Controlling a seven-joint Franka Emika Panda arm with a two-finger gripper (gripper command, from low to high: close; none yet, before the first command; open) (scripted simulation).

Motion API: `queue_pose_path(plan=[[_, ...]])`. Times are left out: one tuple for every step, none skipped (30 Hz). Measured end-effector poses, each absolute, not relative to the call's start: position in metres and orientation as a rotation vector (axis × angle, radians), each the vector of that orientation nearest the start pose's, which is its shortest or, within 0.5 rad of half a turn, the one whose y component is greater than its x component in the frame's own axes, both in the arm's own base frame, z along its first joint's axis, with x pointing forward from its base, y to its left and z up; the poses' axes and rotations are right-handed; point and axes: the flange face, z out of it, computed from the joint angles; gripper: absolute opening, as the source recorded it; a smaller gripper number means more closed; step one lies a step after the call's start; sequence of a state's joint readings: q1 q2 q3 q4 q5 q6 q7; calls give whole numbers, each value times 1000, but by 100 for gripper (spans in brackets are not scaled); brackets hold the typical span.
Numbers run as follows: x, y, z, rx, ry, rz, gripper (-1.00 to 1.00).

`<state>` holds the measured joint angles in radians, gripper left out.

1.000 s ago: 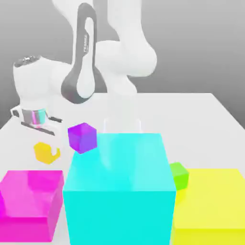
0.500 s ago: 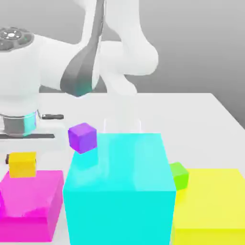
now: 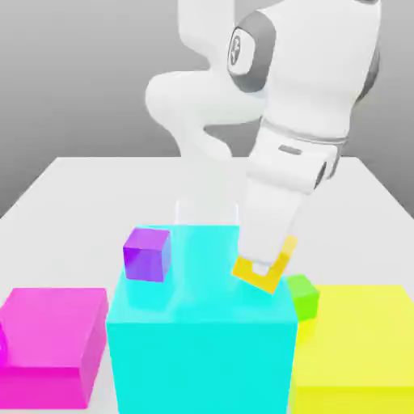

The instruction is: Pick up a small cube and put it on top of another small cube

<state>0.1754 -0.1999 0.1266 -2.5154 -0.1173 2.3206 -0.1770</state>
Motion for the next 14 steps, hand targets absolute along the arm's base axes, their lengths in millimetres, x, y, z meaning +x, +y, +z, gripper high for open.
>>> queue_pose_path(plan=[[411, 142, 350, -3082, -972, -22, -100], [396, 154, 348, -3038, -1045, -28, -100], [383, 157, 344, -3005, -1081, -26, -100], [374, 154, 338, -2986, -1078, -17, -100], [366, 148, 330, -2974, -1059, -7, -100], [363, 146, 320, -2967, -1049, -2, -100], [361, 145, 309, -2964, -1045, 1, -100], [361, 144, 296, -2962, -1042, 2, -100], [360, 144, 284, -2962, -1040, 4, -100], [359, 143, 271, -2963, -1040, 3, -100], [359, 143, 263, -2964, -1040, 3, 100], [359, 143, 263, -2964, -1040, 3, 100], [359, 143, 263, -2964, -1040, 3, 100], [359, 143, 263, -2964, -1040, 3, 100]])
